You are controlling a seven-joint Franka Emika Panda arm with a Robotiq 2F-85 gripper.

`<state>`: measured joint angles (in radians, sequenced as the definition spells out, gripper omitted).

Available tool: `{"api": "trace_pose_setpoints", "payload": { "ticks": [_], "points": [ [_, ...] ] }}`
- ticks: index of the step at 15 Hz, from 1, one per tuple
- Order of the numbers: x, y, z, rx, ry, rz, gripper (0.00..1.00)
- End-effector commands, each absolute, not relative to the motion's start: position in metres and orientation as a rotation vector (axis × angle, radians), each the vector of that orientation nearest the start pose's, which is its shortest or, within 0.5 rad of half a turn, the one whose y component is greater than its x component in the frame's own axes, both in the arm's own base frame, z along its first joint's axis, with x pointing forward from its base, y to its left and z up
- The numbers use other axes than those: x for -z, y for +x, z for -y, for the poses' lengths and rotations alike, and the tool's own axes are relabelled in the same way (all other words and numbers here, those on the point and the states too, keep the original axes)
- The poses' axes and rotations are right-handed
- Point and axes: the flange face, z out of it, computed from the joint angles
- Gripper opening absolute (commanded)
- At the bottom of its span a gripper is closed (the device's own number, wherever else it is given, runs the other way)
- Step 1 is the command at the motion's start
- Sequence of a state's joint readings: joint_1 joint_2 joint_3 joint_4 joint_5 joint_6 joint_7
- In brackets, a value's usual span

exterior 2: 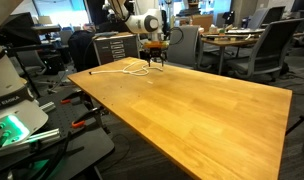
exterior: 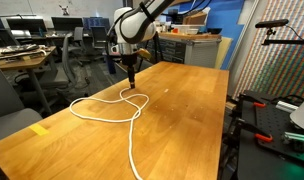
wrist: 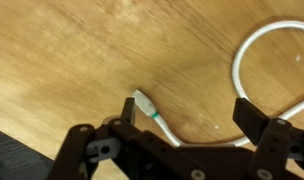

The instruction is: Tie a knot with the white rope

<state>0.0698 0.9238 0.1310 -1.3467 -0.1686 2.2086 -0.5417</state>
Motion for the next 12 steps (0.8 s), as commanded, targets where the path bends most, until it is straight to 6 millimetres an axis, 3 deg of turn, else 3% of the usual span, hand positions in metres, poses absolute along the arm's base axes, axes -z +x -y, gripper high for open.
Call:
{"api": "trace_pose_setpoints", "payload": {
  "ticks": [1,3,6,7,8,10,12],
  "points": [
    [-0.154,0.728,-0.102,-0.096,-2.927,1.306,0.94],
    [-0.145,0.731,-0.096,-0.098,-2.921,1.328,0.68],
    [-0.136,0.737,-0.097,-0.06,-2.897,1.374,0.42],
    [-0.14,0.741,-0.098,-0.039,-2.9,1.388,0.51],
    [-0.144,0.744,-0.099,-0.026,-2.904,1.4,0.73],
    [-0.148,0.749,-0.101,0.009,-2.901,1.426,0.78],
    [-0.146,0.753,-0.106,0.031,-2.89,1.437,0.92]
  ]
}}
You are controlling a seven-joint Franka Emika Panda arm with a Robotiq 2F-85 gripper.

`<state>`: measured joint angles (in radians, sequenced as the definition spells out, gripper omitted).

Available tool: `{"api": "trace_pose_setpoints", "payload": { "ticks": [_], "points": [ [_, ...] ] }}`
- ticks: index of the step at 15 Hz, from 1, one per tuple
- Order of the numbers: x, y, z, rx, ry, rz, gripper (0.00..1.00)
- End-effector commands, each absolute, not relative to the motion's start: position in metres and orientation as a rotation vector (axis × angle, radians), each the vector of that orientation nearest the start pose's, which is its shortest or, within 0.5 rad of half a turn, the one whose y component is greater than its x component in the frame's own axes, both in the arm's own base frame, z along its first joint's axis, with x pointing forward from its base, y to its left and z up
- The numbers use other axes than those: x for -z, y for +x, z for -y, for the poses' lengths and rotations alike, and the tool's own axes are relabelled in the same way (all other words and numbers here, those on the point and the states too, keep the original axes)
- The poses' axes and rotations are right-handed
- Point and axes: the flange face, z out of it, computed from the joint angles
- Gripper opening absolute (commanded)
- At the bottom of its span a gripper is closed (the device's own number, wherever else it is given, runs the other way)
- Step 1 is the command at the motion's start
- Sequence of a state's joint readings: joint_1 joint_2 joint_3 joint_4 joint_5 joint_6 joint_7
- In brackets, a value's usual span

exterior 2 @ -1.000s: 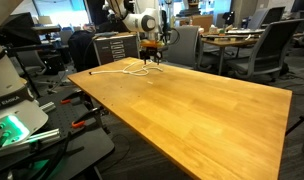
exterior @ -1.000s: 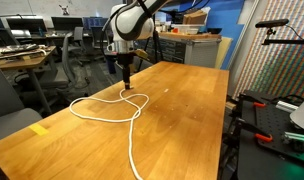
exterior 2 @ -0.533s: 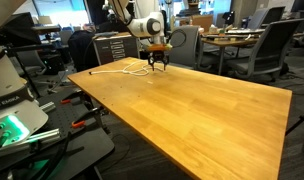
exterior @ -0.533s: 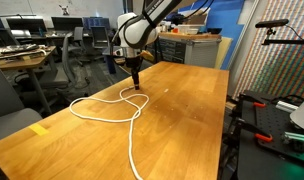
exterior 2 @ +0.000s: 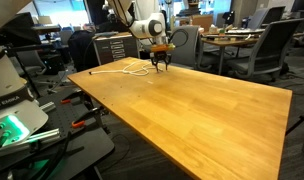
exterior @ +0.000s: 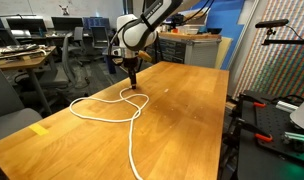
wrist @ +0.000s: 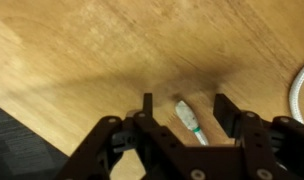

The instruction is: Tie a knot with the white rope

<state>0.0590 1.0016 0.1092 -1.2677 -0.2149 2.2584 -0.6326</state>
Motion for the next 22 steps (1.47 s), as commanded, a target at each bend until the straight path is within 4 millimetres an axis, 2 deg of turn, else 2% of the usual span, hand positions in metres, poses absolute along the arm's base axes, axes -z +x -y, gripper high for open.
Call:
{"api": "trace_pose_setpoints", "payload": {
  "ticks": [1,2,3,4,5,10,14,16,18,19,20,22],
  "points": [
    [-0.144,0.754,-0.109,0.037,-2.882,1.442,0.98],
    [-0.142,0.754,-0.111,0.034,-2.876,1.449,0.98],
    [-0.139,0.754,-0.112,0.02,-2.876,1.446,0.64],
    [-0.136,0.754,-0.113,0.015,-2.87,1.447,0.69],
    [-0.134,0.754,-0.114,0.013,-2.869,1.445,0.68],
    [-0.141,0.753,-0.115,0.021,-2.867,1.389,0.3],
    [-0.157,0.75,-0.11,0.053,-2.84,1.23,0.03],
    [-0.17,0.747,-0.108,0.066,-2.818,1.124,0.03],
    [-0.192,0.735,-0.103,-0.002,-2.794,1.073,0.2],
    [-0.212,0.729,-0.097,0.026,-2.796,1.032,0.08],
    [-0.227,0.727,-0.09,0.084,-2.82,0.989,0.1],
    [-0.258,0.727,-0.075,0.262,-2.88,0.872,0.04]
  ]
}}
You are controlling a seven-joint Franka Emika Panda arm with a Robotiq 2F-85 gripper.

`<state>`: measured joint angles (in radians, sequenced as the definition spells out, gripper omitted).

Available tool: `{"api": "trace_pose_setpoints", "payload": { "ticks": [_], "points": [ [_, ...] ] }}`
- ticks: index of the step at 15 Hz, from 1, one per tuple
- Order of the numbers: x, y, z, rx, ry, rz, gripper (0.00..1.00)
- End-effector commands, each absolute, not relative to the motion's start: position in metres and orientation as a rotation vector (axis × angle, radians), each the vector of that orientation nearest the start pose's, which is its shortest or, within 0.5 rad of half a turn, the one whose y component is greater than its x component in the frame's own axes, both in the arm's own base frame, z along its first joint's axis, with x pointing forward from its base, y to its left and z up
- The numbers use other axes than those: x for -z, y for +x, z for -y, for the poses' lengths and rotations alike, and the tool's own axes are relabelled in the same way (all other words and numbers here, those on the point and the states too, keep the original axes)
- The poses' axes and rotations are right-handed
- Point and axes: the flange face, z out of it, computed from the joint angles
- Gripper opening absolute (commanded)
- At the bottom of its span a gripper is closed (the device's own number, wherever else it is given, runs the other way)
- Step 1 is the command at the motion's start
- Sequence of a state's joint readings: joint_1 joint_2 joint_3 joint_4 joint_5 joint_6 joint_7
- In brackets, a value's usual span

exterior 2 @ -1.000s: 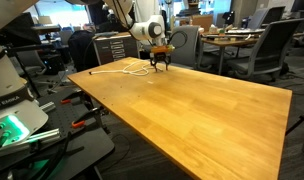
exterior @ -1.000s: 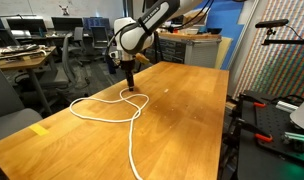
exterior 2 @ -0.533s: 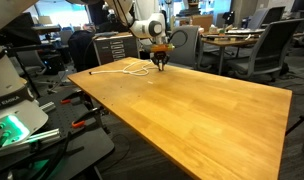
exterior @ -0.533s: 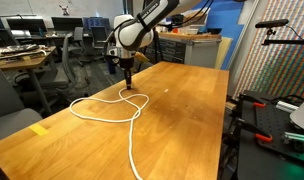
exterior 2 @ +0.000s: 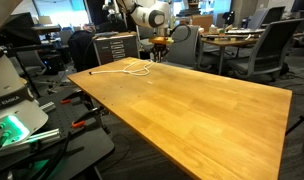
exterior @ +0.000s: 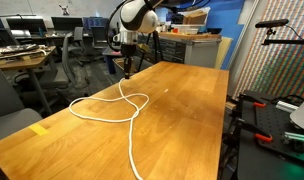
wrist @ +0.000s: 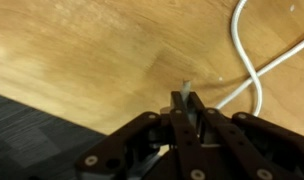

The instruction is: Tie a knot with the white rope

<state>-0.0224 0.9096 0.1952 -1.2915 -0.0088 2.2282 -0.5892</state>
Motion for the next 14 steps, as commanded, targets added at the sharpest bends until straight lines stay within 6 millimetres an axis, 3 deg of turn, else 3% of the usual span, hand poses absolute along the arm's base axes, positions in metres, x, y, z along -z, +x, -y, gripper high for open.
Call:
{"api": "trace_pose_setpoints", "payload": {
  "ticks": [1,8,14],
  "points": [
    [-0.274,0.725,-0.068,0.334,-2.898,0.828,0.05],
    [-0.368,0.683,-0.034,0.872,-2.926,0.539,0.05],
    [-0.421,0.614,-0.032,1.383,-2.837,0.367,0.05]
  ]
}}
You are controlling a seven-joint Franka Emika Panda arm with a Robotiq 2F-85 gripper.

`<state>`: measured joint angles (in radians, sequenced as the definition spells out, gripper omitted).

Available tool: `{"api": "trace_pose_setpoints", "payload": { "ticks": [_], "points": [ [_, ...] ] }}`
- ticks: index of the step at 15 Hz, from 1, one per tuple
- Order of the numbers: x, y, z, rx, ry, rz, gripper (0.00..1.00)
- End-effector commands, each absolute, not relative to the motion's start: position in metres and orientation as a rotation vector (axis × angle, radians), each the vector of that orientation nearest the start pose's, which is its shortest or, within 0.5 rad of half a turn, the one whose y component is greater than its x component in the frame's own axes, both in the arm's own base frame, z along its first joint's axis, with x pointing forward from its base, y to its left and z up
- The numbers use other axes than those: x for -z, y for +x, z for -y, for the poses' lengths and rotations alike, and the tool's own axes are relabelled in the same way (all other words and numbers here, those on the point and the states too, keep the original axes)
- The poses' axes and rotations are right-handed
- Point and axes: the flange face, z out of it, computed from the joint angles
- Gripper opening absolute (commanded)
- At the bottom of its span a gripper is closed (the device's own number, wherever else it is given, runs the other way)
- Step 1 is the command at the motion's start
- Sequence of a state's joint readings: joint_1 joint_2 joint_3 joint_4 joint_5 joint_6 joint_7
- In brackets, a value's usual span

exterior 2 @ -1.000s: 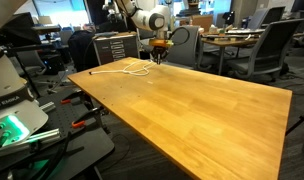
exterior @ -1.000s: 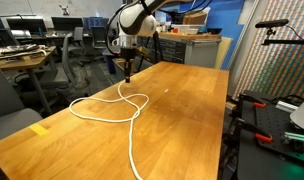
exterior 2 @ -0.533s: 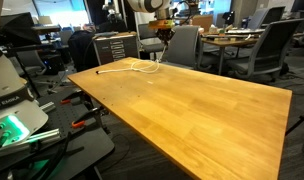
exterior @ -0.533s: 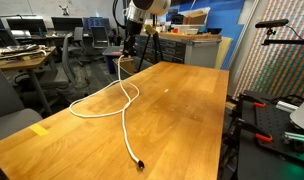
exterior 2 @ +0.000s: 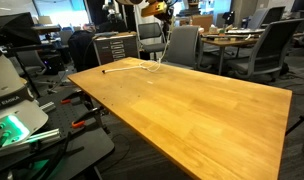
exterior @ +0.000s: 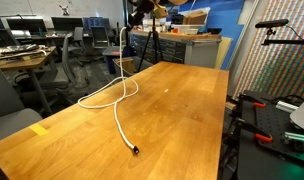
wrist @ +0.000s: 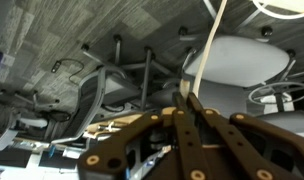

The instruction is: Tie a knot with the white rope

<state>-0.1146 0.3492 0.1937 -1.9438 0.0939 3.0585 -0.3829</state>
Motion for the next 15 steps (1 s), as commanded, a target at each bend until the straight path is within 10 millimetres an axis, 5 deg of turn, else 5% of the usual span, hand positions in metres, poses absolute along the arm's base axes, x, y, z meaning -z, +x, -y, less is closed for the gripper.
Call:
{"api": "trace_pose_setpoints", "payload": {
  "ticks": [1,14,15],
  "points": [
    [-0.428,0.599,-0.03,1.465,-2.812,0.331,0.05],
    [-0.469,0.355,0.031,2.37,-2.615,-0.272,0.05],
    [-0.486,0.381,0.032,2.327,-2.643,-0.303,0.05]
  ]
}}
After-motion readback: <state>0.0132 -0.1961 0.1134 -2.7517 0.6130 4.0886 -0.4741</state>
